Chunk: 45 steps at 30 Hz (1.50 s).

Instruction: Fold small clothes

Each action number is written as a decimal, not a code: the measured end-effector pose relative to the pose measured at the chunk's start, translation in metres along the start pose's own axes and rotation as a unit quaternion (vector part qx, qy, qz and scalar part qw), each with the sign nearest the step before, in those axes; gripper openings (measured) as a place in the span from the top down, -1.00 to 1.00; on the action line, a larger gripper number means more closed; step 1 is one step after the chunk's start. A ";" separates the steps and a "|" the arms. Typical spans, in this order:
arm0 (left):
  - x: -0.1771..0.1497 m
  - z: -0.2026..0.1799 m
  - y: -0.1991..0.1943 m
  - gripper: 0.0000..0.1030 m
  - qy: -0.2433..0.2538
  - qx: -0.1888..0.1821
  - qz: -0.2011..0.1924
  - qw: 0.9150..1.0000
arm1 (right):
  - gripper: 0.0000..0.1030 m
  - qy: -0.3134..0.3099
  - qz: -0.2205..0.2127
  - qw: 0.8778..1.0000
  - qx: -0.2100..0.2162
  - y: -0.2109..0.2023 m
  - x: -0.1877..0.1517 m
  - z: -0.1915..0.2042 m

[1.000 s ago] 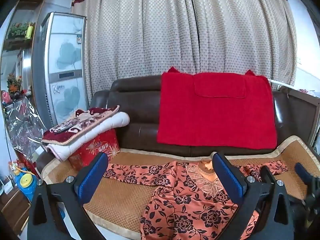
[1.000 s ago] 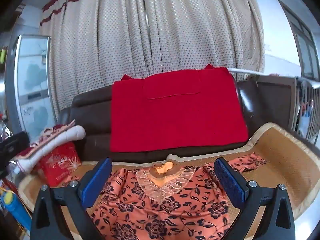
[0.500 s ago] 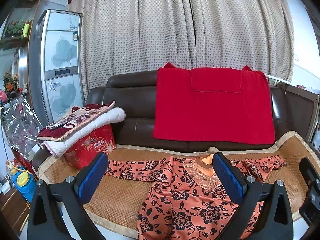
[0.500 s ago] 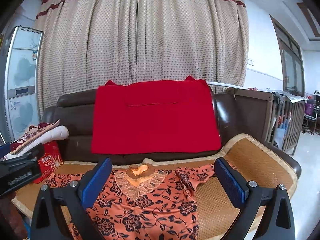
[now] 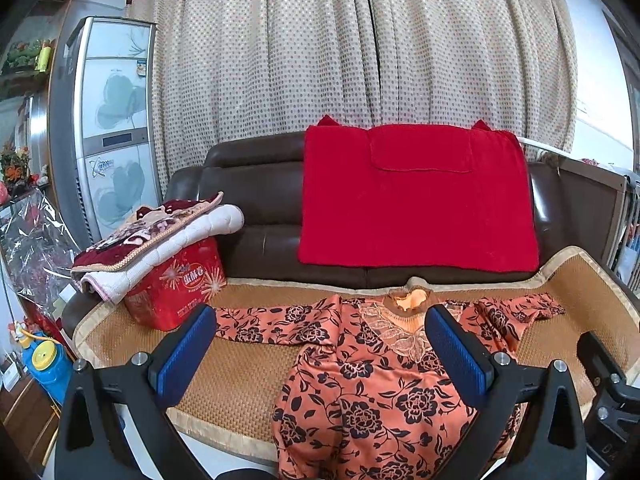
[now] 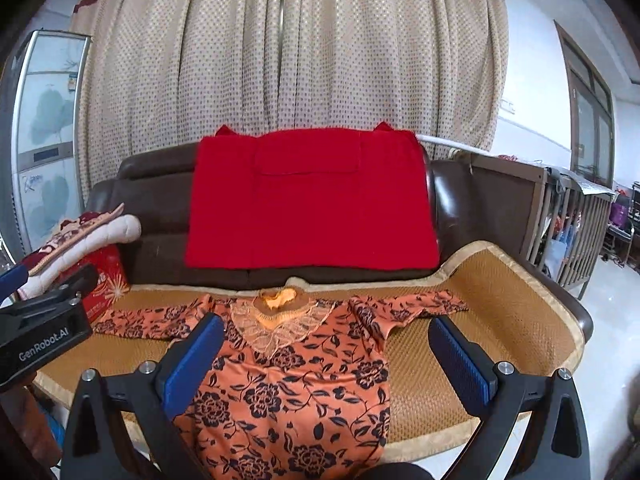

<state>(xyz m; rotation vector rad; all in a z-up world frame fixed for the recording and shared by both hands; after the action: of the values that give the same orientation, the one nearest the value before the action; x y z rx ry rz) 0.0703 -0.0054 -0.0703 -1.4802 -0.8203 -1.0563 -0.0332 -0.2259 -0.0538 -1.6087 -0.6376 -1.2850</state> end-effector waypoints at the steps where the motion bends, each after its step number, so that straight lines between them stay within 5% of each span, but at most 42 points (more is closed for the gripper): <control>1: -0.001 0.000 -0.001 -1.00 0.000 -0.001 0.001 1.000 | -1.00 -0.002 0.002 1.000 0.000 0.000 -0.002 0.001; 45: -0.025 -0.006 0.042 -1.00 0.030 0.001 0.061 0.998 | -1.00 -0.006 0.050 0.999 -0.011 0.052 -0.027 0.002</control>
<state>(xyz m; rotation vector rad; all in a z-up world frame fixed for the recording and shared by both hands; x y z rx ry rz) 0.0984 -0.0169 -0.1092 -1.4722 -0.6797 -1.0029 0.0033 -0.2418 -0.0973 -1.6465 -0.5446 -1.2149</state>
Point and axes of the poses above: each gripper's, at about its wrist camera, not at the fingertips, and y roughly the way its jaws point, z to its left, x to its top, the point moved 10 cm from there along y, roughly the way its jaws point, and after that the axes turned 5 degrees about -x, right-handed, at the moved point
